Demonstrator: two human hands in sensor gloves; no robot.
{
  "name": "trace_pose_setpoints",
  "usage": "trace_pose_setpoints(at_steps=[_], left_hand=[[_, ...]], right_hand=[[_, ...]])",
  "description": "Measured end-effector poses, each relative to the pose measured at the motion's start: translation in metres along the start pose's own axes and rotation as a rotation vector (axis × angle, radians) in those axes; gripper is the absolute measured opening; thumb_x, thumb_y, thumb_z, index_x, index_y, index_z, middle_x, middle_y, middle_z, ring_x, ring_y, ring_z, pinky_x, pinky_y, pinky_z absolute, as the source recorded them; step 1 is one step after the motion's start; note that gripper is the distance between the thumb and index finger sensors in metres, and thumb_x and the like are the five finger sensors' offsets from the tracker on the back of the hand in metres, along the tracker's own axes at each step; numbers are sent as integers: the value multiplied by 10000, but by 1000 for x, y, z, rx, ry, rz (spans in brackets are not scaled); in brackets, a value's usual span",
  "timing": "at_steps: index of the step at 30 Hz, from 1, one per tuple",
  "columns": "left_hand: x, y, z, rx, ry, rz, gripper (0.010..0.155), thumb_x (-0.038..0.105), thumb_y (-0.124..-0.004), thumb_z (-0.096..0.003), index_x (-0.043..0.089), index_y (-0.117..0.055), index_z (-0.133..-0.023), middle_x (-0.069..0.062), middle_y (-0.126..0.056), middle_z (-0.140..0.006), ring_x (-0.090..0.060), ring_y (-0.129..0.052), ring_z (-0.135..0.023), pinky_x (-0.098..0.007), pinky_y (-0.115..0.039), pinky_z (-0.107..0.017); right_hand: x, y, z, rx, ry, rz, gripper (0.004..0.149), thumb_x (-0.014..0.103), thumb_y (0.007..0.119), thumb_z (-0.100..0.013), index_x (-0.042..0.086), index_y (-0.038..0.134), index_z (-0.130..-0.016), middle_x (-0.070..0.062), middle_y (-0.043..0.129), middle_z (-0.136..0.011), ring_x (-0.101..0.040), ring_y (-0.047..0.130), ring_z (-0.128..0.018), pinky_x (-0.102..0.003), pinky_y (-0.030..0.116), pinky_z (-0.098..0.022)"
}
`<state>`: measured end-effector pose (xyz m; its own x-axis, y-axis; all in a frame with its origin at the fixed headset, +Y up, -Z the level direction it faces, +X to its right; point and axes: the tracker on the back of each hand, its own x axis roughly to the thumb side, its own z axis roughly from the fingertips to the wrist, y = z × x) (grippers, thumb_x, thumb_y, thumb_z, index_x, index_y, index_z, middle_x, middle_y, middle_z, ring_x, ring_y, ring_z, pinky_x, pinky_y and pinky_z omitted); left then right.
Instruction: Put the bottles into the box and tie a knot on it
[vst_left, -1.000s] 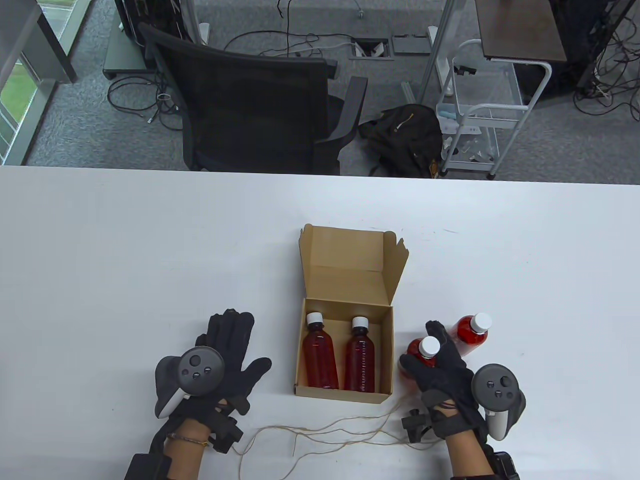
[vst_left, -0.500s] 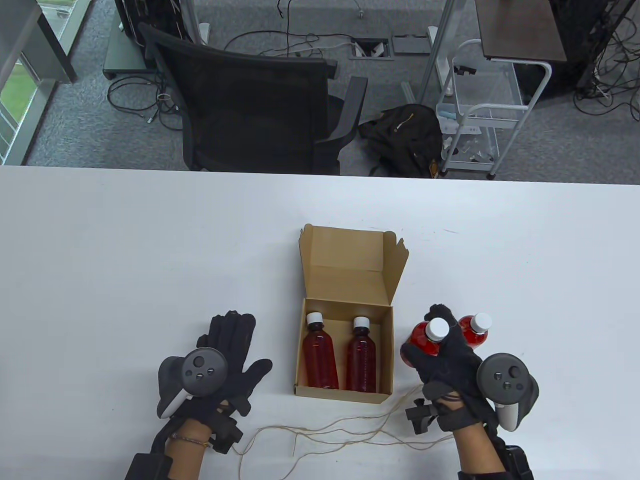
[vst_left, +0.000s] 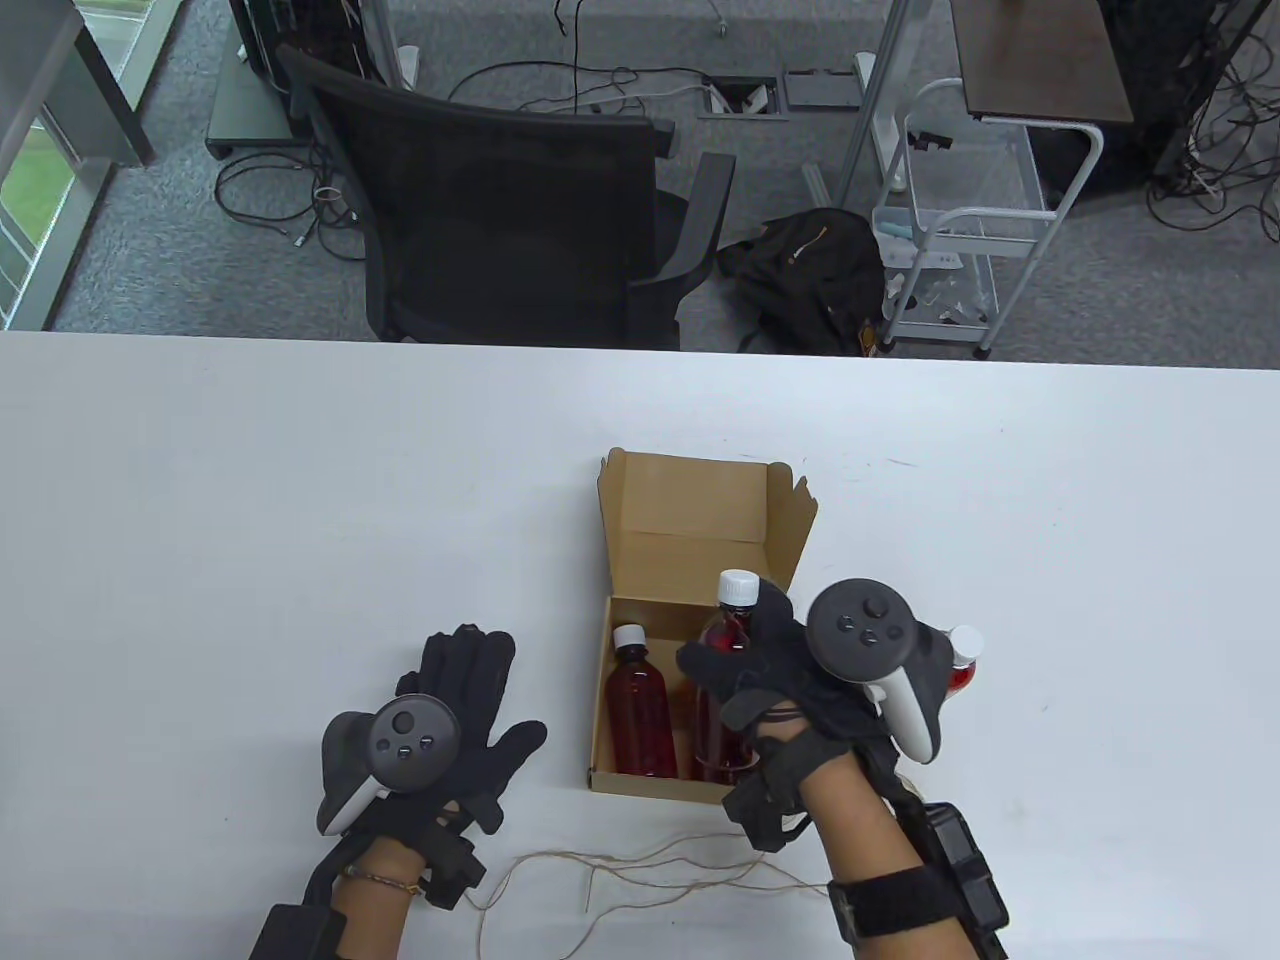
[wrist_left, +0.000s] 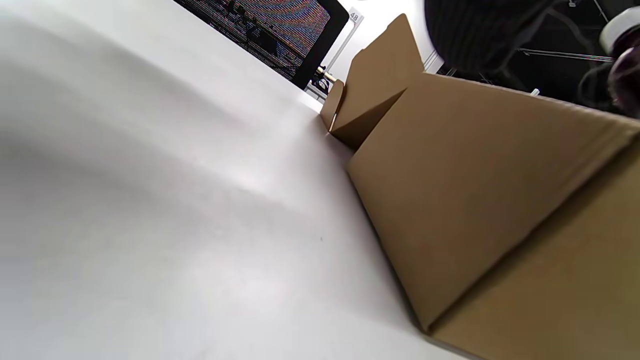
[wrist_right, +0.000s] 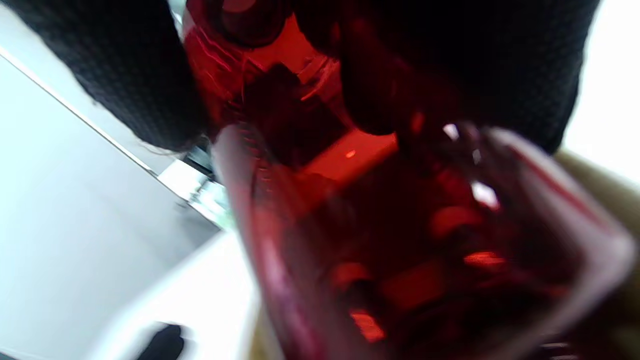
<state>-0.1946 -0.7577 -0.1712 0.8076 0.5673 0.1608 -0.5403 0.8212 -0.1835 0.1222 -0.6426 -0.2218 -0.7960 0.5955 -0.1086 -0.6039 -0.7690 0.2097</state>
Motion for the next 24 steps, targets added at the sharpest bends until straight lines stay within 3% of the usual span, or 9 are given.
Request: trace_pose_setpoints(at_steps=[4, 10, 17, 24], left_hand=[[0, -1, -3, -20, 5, 12, 941, 587, -761, -524, 209, -240, -1211, -297, -203, -1268, -617, -202, -1091, -760, -283, -694], [0, -1, -4, -14, 5, 6, 939, 586, -762, -523, 204, -251, -1211, -303, -208, -1266, -622, -207, -1089, -765, -284, -689], [0, -1, -3, -11, 1, 3, 938, 584, -762, -523, 196, -260, -1213, -307, -217, -1264, -630, -216, -1084, -766, -290, -688], [0, -1, -3, -10, 1, -5, 936, 586, -761, -523, 195, -264, -1212, -310, -219, -1263, -635, -222, -1082, -767, -292, -687]], right_hand=[[17, 15, -6, -52, 114, 479, 930, 590, 882, -453, -81, 533, -994, -297, 870, -761, -428, 1016, -448, -454, 974, -240], [35, 43, -11, -56, 182, 846, 977, 642, 858, -443, -69, 492, -1005, -277, 902, -718, -372, 1063, -348, -369, 1013, -151], [40, 63, -18, -32, 223, 946, 959, 617, 854, -455, -57, 468, -1019, -303, 849, -791, -392, 1054, -379, -352, 1012, -168], [35, 64, -19, -16, 227, 982, 873, 533, 895, -452, -7, 520, -1026, -279, 834, -827, -362, 1049, -407, -335, 1005, -194]])
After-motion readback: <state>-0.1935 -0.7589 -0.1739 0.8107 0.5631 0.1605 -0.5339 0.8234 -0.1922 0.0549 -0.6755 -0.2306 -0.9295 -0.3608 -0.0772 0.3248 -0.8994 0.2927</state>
